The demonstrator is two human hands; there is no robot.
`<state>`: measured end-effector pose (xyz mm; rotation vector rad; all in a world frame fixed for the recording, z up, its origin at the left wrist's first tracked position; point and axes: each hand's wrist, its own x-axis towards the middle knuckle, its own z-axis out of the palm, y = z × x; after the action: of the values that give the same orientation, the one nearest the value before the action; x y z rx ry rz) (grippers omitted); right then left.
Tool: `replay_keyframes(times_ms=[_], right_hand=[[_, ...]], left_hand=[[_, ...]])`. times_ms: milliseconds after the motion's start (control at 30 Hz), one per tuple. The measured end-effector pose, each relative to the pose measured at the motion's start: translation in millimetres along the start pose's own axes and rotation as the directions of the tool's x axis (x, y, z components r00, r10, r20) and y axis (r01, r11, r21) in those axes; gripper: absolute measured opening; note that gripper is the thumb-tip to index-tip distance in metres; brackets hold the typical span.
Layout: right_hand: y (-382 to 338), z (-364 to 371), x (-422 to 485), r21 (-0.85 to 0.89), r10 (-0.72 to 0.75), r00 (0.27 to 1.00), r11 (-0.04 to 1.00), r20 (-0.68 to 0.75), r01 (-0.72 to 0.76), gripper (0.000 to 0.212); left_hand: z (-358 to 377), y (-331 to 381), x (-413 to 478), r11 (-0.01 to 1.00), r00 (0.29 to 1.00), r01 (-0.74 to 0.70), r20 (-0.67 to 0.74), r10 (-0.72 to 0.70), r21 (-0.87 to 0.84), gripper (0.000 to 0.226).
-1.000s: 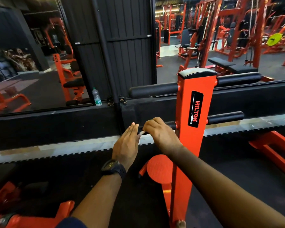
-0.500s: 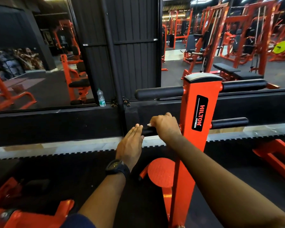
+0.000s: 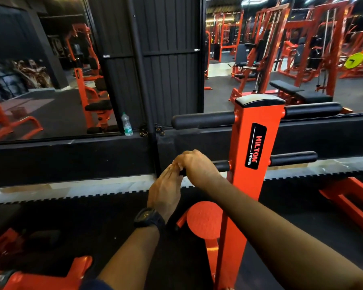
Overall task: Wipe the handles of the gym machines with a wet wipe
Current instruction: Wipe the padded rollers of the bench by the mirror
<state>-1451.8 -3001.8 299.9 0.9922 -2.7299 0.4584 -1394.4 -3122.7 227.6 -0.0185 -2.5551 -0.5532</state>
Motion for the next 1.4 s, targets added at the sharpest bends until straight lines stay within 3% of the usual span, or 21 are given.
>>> replay_keyframes(times_ms=[67, 133, 200, 333, 467, 567, 667, 767, 833, 933, 1067, 1133, 1233, 1400], right_hand=[[12, -2, 0, -0.066, 0.003, 1.0, 0.998, -0.027, -0.005, 0.019], [39, -11, -5, -0.069, 0.176, 0.98, 0.981, -0.089, -0.182, 0.016], [54, -11, -14, -0.051, 0.243, 0.954, 0.966, -0.175, -0.255, 0.02], [33, 6, -34, -0.012, 0.062, 0.968, 0.998, -0.245, -0.067, 0.022], [52, 22, -47, 0.057, 0.063, 0.883, 0.998, -0.465, -0.041, 0.027], [43, 28, -52, 0.021, 0.087, 0.854, 0.996, -0.512, -0.089, 0.033], [41, 26, -53, 0.077, 0.188, 0.806, 0.981, -0.561, -0.176, 0.017], [42, 21, -54, -0.01, 0.208, 0.815, 0.967, -0.541, -0.253, 0.006], [35, 20, -56, -0.064, 0.139, 0.837, 0.977, -0.529, -0.203, 0.016], [23, 19, -56, 0.0, -0.019, 0.837, 1.0, -0.547, 0.023, 0.033], [21, 27, -51, 0.036, -0.096, 0.773, 0.988, -0.627, 0.151, 0.02], [24, 30, -55, 0.078, -0.025, 0.768, 0.992, -0.64, 0.097, 0.02], [26, 32, -60, 0.014, 0.028, 0.819, 1.0, -0.574, -0.024, 0.041], [25, 25, -49, -0.146, 0.08, 0.789, 0.967, -0.609, -0.211, 0.016]], left_hand=[[2, 0, 0, 1.0, 1.0, 0.005, -0.008, -0.005, -0.007, 0.043], [2, 0, 0, 1.0, 1.0, -0.002, -0.01, 0.002, -0.009, 0.046], [3, 1, -1, 1.0, 1.0, 0.001, 0.0, -0.001, -0.014, 0.047], [5, 1, -1, 0.999, 1.0, 0.005, -0.026, -0.006, -0.051, 0.045], [5, -1, -1, 0.999, 1.0, 0.012, -0.016, -0.013, -0.043, 0.046], [6, -2, 0, 0.999, 1.0, 0.009, -0.014, -0.009, -0.047, 0.047], [5, -4, 0, 0.999, 1.0, 0.015, -0.007, -0.016, -0.043, 0.047], [5, -3, 0, 0.999, 1.0, 0.019, -0.003, -0.019, -0.041, 0.047], [5, -1, -1, 0.999, 1.0, 0.025, -0.003, -0.025, -0.045, 0.047], [4, 0, -1, 0.999, 1.0, 0.027, -0.011, -0.027, -0.042, 0.047], [3, -1, -1, 0.999, 1.0, 0.012, -0.012, -0.012, -0.045, 0.047], [3, -2, 0, 0.998, 1.0, 0.007, -0.018, -0.008, -0.063, 0.046], [4, -1, -1, 0.998, 1.0, 0.009, -0.017, -0.01, -0.065, 0.046], [2, 0, -1, 0.999, 1.0, 0.01, -0.012, -0.011, -0.045, 0.046]])
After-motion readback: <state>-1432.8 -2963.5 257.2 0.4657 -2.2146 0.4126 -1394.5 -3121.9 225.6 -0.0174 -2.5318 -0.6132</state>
